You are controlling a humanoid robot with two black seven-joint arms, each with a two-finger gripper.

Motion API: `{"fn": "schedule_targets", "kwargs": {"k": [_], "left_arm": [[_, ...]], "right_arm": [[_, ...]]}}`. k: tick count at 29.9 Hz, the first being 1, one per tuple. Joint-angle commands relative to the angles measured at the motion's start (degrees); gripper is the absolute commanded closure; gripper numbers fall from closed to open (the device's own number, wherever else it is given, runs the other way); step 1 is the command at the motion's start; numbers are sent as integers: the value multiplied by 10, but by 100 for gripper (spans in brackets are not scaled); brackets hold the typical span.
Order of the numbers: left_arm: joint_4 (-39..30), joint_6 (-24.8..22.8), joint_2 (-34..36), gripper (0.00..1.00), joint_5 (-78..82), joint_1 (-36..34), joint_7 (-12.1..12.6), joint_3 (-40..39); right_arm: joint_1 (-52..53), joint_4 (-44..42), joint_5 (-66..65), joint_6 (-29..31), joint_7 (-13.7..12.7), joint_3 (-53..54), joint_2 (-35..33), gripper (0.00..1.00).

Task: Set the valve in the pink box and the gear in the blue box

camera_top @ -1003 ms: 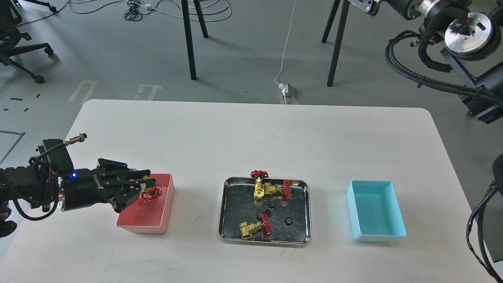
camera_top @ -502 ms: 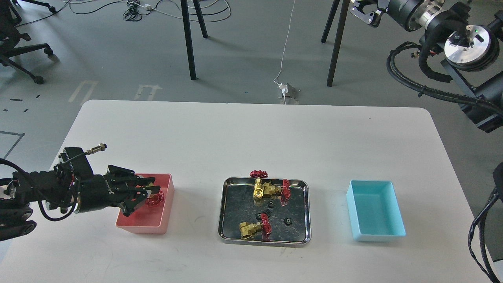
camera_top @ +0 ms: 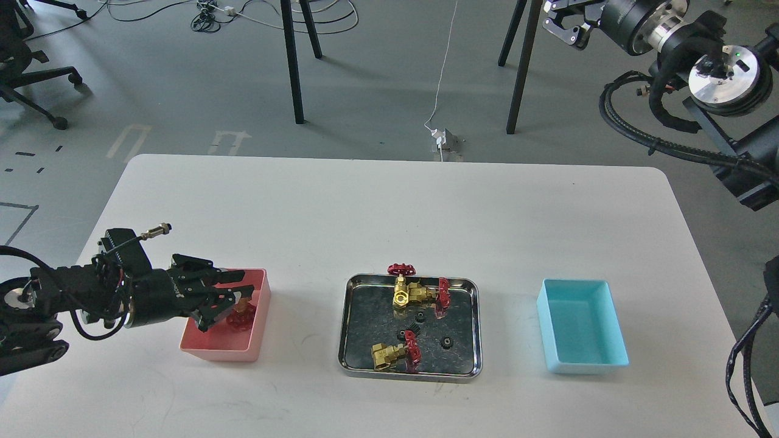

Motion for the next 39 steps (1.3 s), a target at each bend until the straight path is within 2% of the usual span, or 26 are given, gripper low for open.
{"fn": "schedule_targets", "kwargs": {"k": [1, 6, 9, 11, 13, 15, 20, 23, 26, 28, 31, 32, 39], "left_arm": [[-6, 0, 3, 28, -16, 12, 0, -23], [-43, 0, 50, 28, -43, 12, 0, -109], [-102, -4, 81, 27, -121, 12, 0, -199], [-148, -24, 93, 27, -193, 12, 0, -261], [-182, -62, 96, 26, -279, 12, 0, -329], [-200, -115, 85, 25, -381, 12, 0, -400], [-195, -277, -1, 25, -723, 15, 0, -565], [-163, -366, -48, 23, -874, 19, 0, -607], [-150, -390, -82, 21, -882, 19, 0, -610], [-149, -386, -92, 21, -882, 21, 0, -606], [-150, -384, -105, 20, -882, 38, 0, -606], [-149, -385, -110, 20, -882, 43, 0, -607], [-148, -384, -128, 20, -882, 53, 0, -609]], "right_arm": [[-2, -3, -4, 7, -21, -7, -7, 0], [7, 20, -67, 24, -21, -46, -17, 0], [42, 68, -256, 70, -19, -114, -35, 0], [70, 115, -395, 102, -13, -165, -45, 0], [90, 166, -494, 136, 4, -213, -66, 0], [120, 218, -570, 136, 22, -267, -92, 0], [192, 333, -729, 136, 28, -414, -96, 0], [196, 392, -790, 136, 28, -470, -79, 1], [199, 436, -838, 136, 28, -537, -38, 3], [198, 440, -856, 136, 28, -572, -24, 12], [189, 435, -891, 136, 28, -601, 10, 48], [187, 425, -896, 136, 27, -607, 28, 54], [157, 352, -922, 136, 28, -628, 114, 55]]}}
